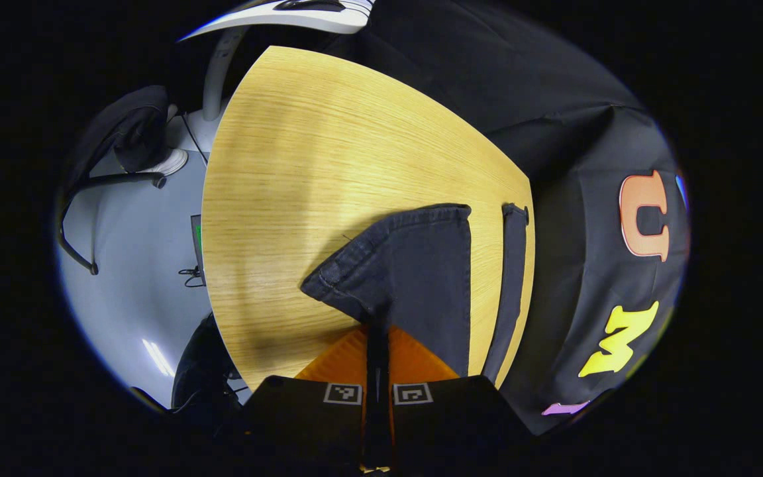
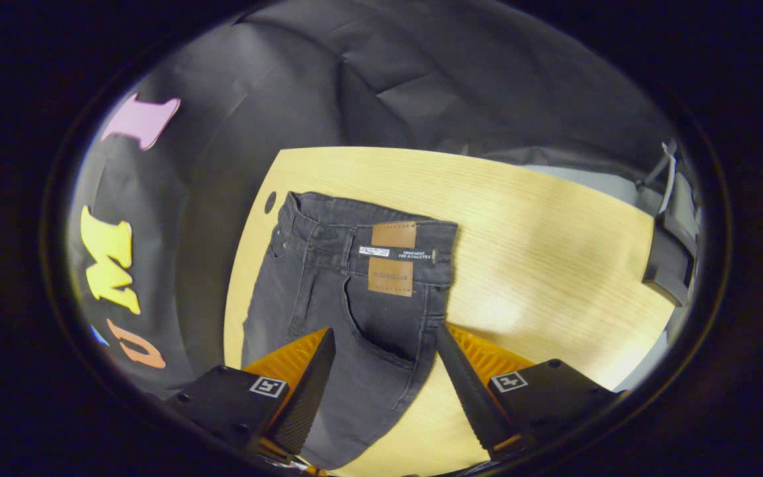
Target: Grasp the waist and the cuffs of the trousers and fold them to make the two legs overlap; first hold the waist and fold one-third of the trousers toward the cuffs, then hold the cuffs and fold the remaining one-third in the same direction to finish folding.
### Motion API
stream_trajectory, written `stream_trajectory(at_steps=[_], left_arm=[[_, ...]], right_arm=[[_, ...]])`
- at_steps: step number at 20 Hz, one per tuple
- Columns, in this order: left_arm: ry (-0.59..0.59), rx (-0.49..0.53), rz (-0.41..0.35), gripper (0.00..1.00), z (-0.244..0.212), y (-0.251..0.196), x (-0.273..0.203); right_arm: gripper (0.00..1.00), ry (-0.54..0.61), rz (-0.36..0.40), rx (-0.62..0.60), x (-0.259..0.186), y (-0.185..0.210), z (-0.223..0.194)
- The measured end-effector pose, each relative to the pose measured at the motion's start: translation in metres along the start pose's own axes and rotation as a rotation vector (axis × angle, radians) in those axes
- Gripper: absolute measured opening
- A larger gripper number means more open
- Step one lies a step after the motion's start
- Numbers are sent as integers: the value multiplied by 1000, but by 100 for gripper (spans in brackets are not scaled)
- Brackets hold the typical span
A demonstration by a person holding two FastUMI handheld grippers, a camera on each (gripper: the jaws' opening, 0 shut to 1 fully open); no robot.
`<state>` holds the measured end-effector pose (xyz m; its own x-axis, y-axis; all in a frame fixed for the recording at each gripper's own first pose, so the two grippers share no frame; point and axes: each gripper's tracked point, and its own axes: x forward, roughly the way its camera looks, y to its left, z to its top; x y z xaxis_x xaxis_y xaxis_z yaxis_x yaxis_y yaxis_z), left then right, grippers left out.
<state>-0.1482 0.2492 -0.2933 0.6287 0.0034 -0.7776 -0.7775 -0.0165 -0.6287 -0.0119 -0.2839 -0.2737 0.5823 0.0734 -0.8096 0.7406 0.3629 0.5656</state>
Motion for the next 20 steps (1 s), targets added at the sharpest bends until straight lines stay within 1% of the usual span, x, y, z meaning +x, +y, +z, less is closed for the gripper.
stream_trajectory(at_steps=[1, 2, 3, 4, 5, 7, 8, 9, 10, 11, 12, 13, 15, 16, 17, 18, 20], left_arm=[[1, -2, 1, 4, 0, 0, 0], [1, -3, 1, 4, 0, 0, 1], [0, -4, 1, 4, 1, 0, 1], [-1, -4, 1, 4, 1, 0, 1], [-1, -5, 2, 4, 1, 0, 1], [0, -7, 2, 4, 1, 0, 1], [0, -8, 1, 4, 1, 0, 1], [1, -10, 0, 4, 1, -1, 1], [4, -13, 0, 4, 1, -1, 1], [8, -16, -1, 4, 1, -1, 0], [14, -25, -2, 4, 1, -2, 0], [23, -47, -2, 4, 0, -3, 0], [35, -118, -12, 4, 2, -9, -4], [35, -135, -23, 3, 4, -14, -6], [33, -134, -28, 3, 7, -16, -6], [31, -126, -37, 4, 9, -22, -8], [24, -117, -63, 4, 12, -40, -12]], right_arm=[[86, 16, 8, 16, 1, 3, -3], [87, 17, 10, 14, 2, 3, -4], [89, 16, -8, -6, 6, 1, -4], [80, 13, -37, -31, 8, -6, -5], [58, 11, -67, -47, 11, -13, -5], [14, -8, -42, -5, 10, -13, -2], [22, -14, -35, 2, 8, -17, 1], [22, -21, -39, 21, 11, -21, 2], [2, -20, -25, 49, 15, -17, 0], [0, -29, -18, 55, 13, -18, -2], [0, -33, -13, 45, 12, -17, -2], [2, -44, 1, 36, 9, -14, 0], [2, -64, 56, 30, -2, -5, 1], [2, -73, 83, 25, -13, 1, 3], [2, -81, 108, 15, -22, 8, 5], [0, -91, 133, 8, -30, 16, 7], [0, -101, 179, 13, -35, 40, 9]])
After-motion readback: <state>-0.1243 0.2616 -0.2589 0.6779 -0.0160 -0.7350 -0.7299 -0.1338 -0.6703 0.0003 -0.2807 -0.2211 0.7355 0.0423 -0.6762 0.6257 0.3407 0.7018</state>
